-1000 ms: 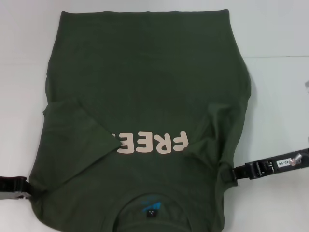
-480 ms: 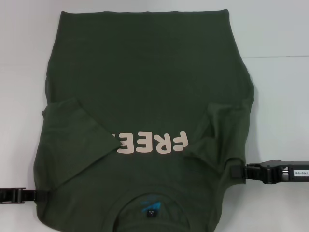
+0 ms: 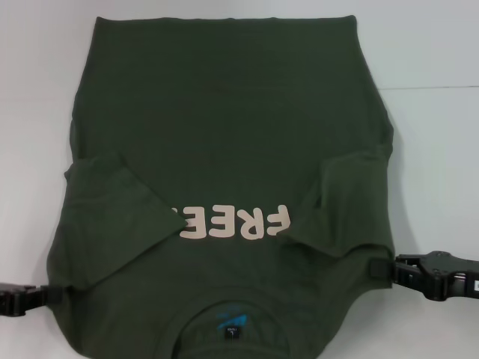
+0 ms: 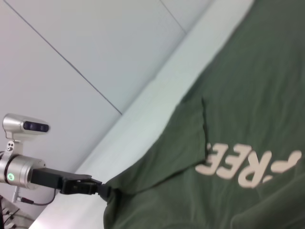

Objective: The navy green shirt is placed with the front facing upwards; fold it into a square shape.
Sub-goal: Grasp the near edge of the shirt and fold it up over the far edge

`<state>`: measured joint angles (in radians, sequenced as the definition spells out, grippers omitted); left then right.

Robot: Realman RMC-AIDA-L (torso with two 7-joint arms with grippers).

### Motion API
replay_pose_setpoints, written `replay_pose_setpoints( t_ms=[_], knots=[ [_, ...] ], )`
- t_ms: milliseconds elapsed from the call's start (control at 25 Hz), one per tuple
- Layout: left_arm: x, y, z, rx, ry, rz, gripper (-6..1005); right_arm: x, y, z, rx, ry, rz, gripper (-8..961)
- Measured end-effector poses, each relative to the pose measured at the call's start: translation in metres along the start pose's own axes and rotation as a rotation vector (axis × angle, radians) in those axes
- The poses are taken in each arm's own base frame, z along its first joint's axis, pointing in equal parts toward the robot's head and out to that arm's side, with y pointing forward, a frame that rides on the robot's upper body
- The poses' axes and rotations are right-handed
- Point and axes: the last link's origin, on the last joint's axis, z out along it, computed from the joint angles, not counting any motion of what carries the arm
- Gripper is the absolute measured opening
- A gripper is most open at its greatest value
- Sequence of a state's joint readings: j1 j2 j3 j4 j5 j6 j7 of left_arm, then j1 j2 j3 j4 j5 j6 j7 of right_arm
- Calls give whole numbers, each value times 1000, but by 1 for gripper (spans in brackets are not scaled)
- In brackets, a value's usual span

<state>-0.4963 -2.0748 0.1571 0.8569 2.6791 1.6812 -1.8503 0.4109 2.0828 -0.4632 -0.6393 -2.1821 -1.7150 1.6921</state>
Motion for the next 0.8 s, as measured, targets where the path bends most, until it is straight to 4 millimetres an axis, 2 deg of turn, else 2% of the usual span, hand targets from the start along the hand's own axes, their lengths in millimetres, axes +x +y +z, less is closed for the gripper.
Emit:
replay_pose_setpoints(
  t_ms=[400,800],
  knots=[
    [-3,10,0,-78,60,262,27,20,-4,-10,36,-89,-161,45],
    [-33,13,-14,-106,154,437,27,47,1,-27,80,-182,-333,45]
  ],
)
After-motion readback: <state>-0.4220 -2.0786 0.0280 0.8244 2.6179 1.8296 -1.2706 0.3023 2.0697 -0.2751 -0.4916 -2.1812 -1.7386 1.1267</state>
